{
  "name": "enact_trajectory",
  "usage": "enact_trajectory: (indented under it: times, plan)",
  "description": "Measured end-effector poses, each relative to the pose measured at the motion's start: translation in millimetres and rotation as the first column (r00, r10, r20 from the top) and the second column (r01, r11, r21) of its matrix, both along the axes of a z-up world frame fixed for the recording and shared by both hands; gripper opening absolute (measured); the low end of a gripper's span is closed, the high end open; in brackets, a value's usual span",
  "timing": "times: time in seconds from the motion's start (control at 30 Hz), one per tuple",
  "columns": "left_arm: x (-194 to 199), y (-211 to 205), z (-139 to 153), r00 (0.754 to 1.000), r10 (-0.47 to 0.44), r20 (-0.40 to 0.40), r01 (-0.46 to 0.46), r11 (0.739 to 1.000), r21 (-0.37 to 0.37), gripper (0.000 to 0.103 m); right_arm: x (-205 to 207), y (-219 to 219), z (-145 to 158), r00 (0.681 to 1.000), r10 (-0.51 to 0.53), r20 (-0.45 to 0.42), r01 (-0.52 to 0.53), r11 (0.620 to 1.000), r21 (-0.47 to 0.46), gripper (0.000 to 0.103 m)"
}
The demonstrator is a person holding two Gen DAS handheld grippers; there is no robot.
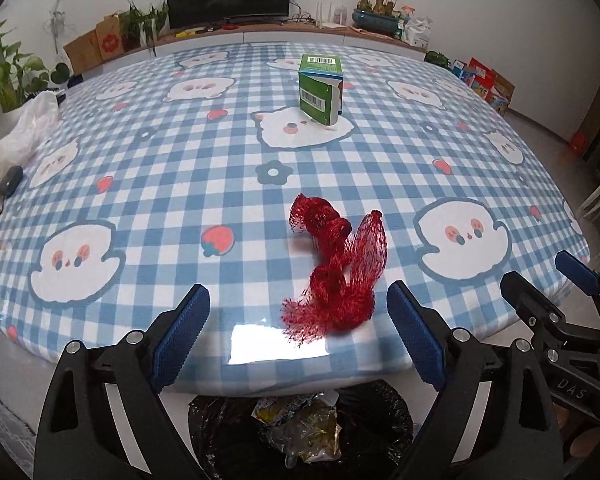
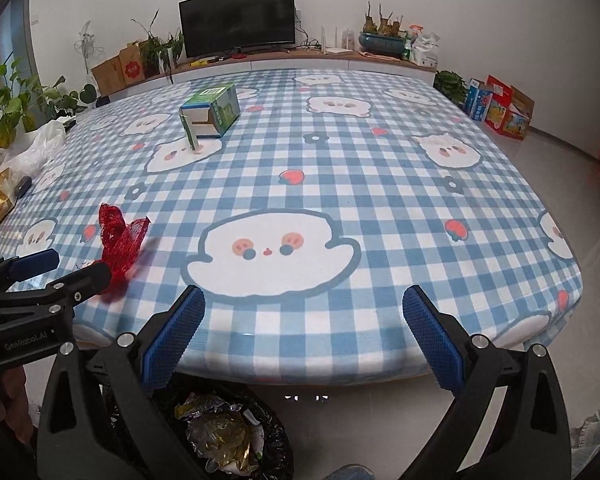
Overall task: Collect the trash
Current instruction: 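Grasp the red mesh net with the left tool while the right tool grasps the green box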
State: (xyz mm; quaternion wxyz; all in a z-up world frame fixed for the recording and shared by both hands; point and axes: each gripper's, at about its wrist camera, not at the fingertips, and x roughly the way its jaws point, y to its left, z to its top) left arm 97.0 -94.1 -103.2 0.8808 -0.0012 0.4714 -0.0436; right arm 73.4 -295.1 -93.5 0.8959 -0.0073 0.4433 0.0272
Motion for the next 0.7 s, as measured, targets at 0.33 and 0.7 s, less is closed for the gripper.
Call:
enact_trajectory:
  times: [0.33,0.7]
  plan:
    - [15.1,-16.3,-11.0,0.998,-0.054,-0.036,0.055,0.997,0.047,0.045,30.7,-2.2,4.3,1.000,-0.012,-0.003,0.012,1.000,-0.013,0.095]
    - [34.1,9.9,-2.8,0.999,-0.025,-0.046,0.027,0.999,0.027,0.026,69.9,11.2,22.0,1.000,-0.012,-0.008,0.012,1.000,-0.005,0.095]
